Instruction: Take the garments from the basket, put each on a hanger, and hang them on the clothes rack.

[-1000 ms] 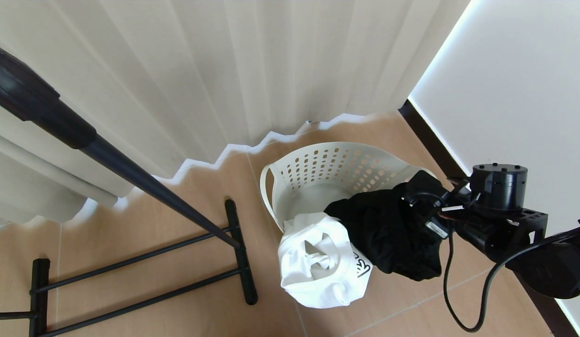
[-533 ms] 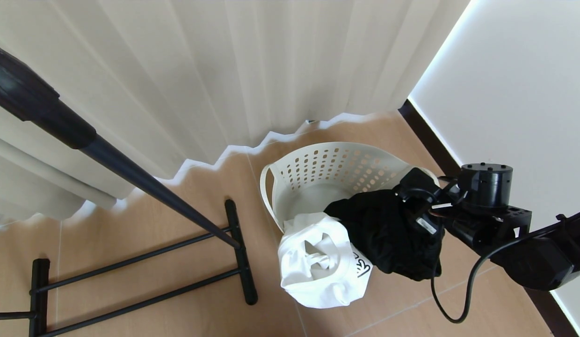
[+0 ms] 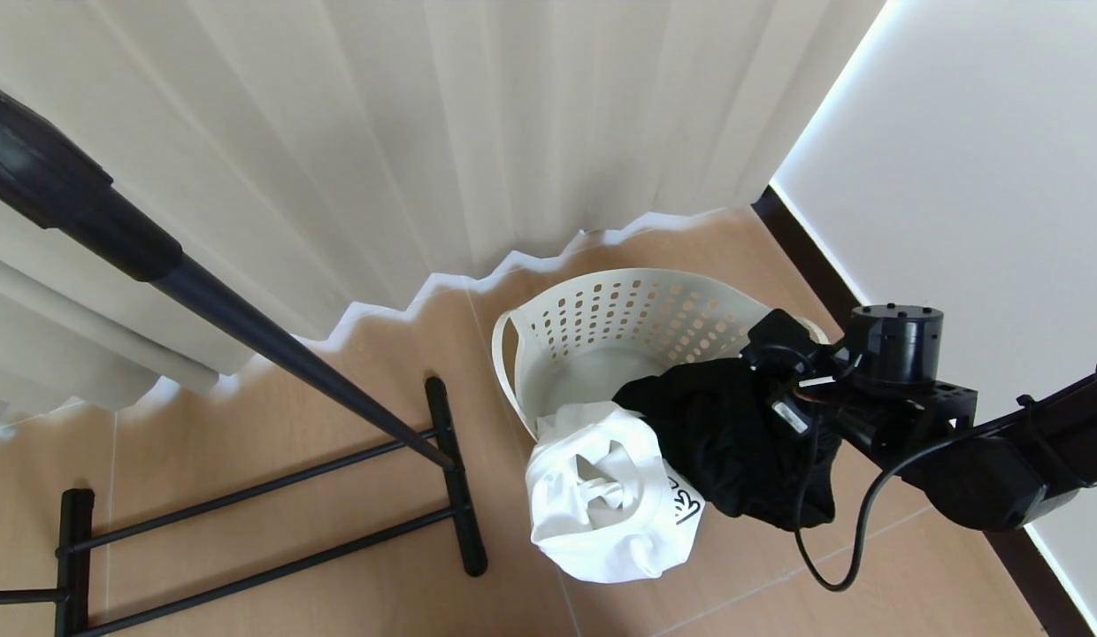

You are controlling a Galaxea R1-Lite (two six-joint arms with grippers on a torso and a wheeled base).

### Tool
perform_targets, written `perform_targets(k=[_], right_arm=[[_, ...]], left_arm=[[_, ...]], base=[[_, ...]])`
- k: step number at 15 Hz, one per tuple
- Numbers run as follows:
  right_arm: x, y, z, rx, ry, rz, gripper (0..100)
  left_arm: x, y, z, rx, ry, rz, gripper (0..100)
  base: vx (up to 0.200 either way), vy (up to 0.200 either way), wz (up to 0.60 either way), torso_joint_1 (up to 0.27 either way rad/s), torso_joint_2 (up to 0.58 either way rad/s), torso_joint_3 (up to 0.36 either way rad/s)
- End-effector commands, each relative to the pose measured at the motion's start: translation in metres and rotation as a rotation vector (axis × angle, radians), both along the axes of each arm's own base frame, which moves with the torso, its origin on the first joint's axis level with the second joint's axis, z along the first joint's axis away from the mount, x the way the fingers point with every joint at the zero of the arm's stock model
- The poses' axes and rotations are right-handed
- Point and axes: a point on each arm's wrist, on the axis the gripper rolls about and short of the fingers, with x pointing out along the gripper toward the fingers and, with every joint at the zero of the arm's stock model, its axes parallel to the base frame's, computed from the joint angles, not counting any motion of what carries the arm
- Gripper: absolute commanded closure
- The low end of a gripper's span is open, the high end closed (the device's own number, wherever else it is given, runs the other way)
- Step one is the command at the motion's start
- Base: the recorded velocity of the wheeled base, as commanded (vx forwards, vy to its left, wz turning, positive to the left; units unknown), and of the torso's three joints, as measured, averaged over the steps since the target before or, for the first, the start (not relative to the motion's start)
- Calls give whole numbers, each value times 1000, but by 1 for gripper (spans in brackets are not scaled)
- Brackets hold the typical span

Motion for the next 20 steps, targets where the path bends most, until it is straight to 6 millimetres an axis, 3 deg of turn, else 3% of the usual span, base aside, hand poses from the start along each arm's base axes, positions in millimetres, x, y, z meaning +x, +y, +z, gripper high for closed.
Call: perform_targets(k=[1,7,11,13,17,20], right_arm=[[1,1,-2,1,4,1,100],[-2,-6,3,81,-9,1,100],[-13,-11,19,90,-41,-1,100],[-29,-15,30,97,-62,4,100],[-52,-21,32,119,-55,52,100],[-77,-28,29,234,-30,66,100]], left_arm=[[0,0,0,0,0,0,0],[0,0,0,0,0,0,0],[0,0,0,0,0,0,0],[0,0,0,0,0,0,0],[0,0,0,0,0,0,0],[0,0,0,0,0,0,0]], base=[[0,0,0,0,0,0],[0,0,0,0,0,0],[0,0,0,0,0,0],[0,0,0,0,0,0],[0,0,0,0,0,0],[0,0,0,0,0,0]])
